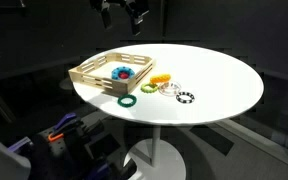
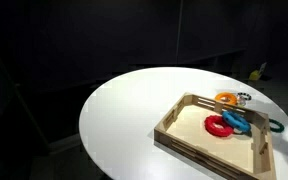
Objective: Pick up the orange ring and put it in the wooden tray
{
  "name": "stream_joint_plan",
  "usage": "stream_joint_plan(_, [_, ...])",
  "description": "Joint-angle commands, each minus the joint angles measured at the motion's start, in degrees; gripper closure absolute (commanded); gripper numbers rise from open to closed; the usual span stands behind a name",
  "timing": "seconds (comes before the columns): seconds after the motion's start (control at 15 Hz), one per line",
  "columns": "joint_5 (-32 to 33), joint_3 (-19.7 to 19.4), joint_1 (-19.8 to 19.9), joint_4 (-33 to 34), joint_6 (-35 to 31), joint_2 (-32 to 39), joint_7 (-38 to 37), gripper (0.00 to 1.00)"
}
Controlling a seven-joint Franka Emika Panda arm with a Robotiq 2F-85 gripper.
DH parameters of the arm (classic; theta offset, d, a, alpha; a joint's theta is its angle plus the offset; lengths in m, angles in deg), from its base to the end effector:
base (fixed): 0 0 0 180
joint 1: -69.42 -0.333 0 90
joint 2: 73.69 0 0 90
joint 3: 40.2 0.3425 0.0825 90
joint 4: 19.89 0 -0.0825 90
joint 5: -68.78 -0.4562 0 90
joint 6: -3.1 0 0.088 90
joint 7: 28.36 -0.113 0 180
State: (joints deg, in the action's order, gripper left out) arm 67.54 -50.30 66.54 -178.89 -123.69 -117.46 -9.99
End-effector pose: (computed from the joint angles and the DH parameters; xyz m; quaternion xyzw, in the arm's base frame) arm 0.3781 -0.0394 0.4210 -0.9869 -0.1089 -0.1082 0.0493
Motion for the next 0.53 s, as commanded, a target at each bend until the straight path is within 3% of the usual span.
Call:
stream_joint_plan(0.0, [-0.29,0.34,0.32,0.13,0.2,0.03,0.19,0.0])
stream_joint_plan(0.47, [0.33,1.16,1.13,1.3,-0.47,1.57,-1.54,0.0])
